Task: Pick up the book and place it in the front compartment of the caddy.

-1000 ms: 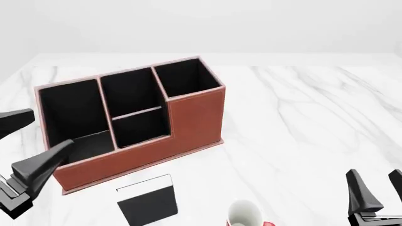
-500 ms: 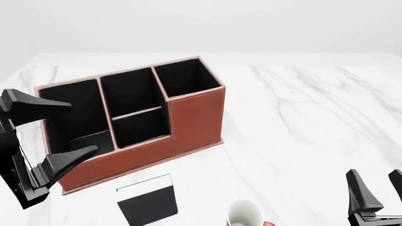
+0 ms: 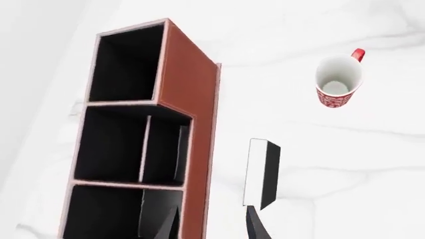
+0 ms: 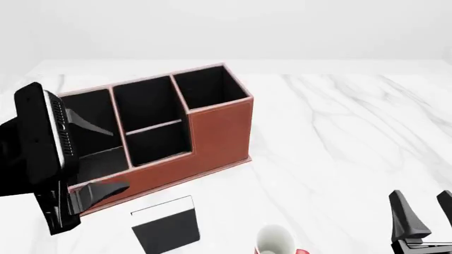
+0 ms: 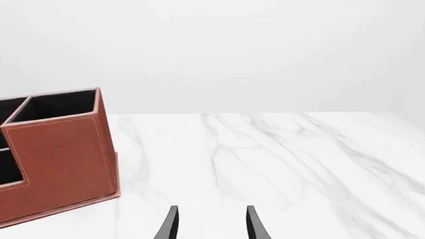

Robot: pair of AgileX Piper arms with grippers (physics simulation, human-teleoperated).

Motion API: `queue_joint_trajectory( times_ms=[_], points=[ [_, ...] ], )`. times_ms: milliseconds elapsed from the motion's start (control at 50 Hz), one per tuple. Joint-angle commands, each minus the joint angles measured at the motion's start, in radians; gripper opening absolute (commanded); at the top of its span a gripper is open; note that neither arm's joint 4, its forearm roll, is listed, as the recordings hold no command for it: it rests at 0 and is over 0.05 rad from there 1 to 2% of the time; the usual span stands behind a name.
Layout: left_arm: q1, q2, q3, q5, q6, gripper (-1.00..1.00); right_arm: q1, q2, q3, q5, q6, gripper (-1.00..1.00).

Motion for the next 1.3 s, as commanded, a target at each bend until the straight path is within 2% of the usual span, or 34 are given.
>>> queue_joint_trajectory(
  times_ms=[20,180,520,620,1020,1300],
  points=[
    [-0.031,0.065,0.003,0.013,0.004,1.00,0.000,-0.002,0.001,0.000,-0.002,1.00],
    [-0.072,0.098,0.024,-0.013,-0.049,1.00,0.000,-0.002,0.001,0.000,-0.003,1.00],
    [-0.097,0.130,0.087,-0.063,-0.091,1.00,0.000,-0.002,0.001,0.000,-0.003,1.00],
    [-0.116,0.131,0.138,-0.089,-0.121,1.00,0.000,-0.002,0.001,0.000,-0.003,1.00],
    [-0.107,0.134,0.165,-0.101,-0.129,1.00,0.000,-0.001,0.001,0.000,-0.003,1.00],
    [-0.130,0.154,0.176,-0.126,-0.155,1.00,0.000,-0.002,0.001,0.000,-0.003,1.00]
  ],
)
